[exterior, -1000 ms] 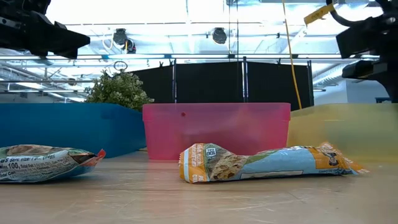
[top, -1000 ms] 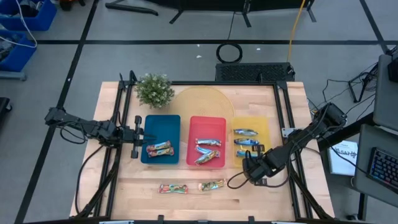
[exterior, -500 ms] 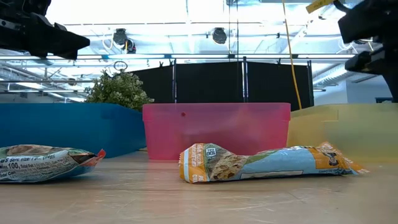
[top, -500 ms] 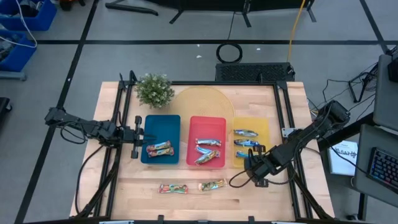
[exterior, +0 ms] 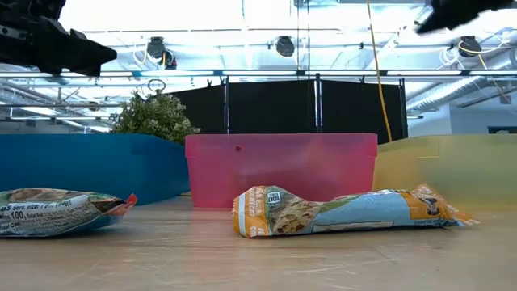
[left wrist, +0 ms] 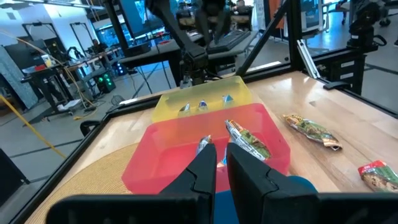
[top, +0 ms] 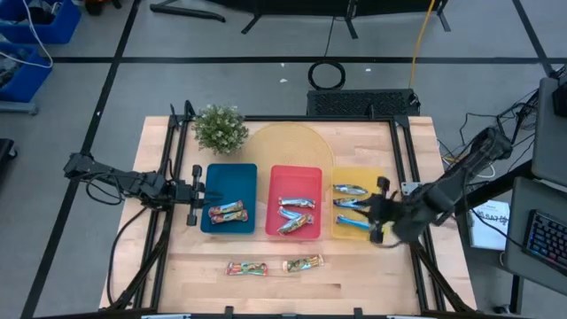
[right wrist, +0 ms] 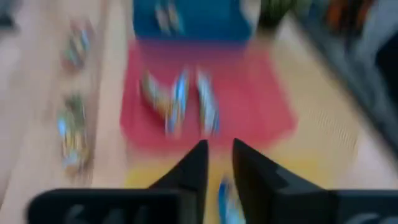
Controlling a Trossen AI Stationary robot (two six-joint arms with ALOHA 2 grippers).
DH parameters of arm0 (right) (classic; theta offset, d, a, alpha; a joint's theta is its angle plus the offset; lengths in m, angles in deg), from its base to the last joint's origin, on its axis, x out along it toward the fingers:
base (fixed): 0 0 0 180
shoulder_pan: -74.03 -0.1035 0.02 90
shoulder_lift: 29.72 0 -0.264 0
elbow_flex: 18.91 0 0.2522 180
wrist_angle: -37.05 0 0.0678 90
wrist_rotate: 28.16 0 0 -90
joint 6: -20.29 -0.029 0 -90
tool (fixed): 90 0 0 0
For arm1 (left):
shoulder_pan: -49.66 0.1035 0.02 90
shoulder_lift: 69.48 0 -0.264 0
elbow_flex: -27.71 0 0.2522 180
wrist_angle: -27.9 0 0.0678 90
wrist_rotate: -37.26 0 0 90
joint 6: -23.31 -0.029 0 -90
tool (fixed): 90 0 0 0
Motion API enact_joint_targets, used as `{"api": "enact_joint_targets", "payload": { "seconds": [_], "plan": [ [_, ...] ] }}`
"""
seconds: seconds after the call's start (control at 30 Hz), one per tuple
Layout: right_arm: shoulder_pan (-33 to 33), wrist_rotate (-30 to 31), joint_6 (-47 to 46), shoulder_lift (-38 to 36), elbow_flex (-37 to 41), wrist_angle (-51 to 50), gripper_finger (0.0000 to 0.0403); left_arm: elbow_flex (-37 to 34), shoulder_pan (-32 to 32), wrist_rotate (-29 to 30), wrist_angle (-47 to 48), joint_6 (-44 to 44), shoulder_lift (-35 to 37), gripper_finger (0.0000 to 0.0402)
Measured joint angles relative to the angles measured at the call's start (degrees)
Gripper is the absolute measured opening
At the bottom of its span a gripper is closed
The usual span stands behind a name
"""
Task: Pick and place Granola Bars by type
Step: Put the red granola bar into the blue bin
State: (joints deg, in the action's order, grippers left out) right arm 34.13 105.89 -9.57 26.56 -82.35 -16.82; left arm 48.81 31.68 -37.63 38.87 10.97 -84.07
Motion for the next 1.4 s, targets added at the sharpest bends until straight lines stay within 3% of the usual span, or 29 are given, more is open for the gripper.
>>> {"api": "enact_joint_targets", "payload": {
  "seconds": [0.13, 0.3, 0.47, 0.67, 0.83, 0.93, 1.03, 1.17, 1.27, 1.4],
  "plan": [
    [1.04, 2.22, 18.42, -9.78, 8.20, 18.41, 0.0008, 0.00, 0.00, -0.01, 0.01, -0.67, 0.00, 0.0047],
    [5.88, -4.25, 31.17, -20.42, 19.55, 35.38, 0.0006, 0.00, 0.00, 0.00, 0.00, -1.02, -0.01, 0.0047],
    [12.13, -7.17, 33.76, -27.69, 27.07, 38.74, 0.0002, 0.00, 0.00, 0.38, -0.02, -1.12, -0.01, 0.0047],
    [18.38, -17.78, 39.17, -35.32, 34.23, 49.28, 0.0001, 0.00, 0.00, 0.37, -0.41, -0.85, 0.00, 0.0047],
    [21.21, -18.47, 40.71, -37.98, 36.45, 49.71, 0.0000, -0.02, 0.00, 0.17, -1.92, 0.76, -0.02, 0.0047],
    [21.46, -18.58, 41.53, -38.22, 36.78, 49.79, 0.0001, 1.55, -0.93, -2.94, -4.86, 2.48, -1.57, 0.0047],
    [21.46, -18.61, 41.71, -38.19, 37.27, 49.80, 0.0001, 6.32, -3.97, -3.95, -4.85, 2.95, -7.16, 0.0047],
    [21.46, -18.61, 41.00, -38.17, 38.22, 50.66, 0.0001, 16.96, -8.98, 6.42, 0.29, 5.97, -20.61, 0.0047],
    [21.46, -18.62, 39.11, -38.17, 38.72, 50.52, 0.0001, 27.90, -11.92, 11.90, 9.96, 9.96, -32.67, 0.0047],
    [21.46, -18.63, 38.05, -38.17, 39.73, 50.65, 0.0001, 43.96, -13.99, 13.16, 28.55, 20.12, -49.11, 0.0047]
  ]
}}
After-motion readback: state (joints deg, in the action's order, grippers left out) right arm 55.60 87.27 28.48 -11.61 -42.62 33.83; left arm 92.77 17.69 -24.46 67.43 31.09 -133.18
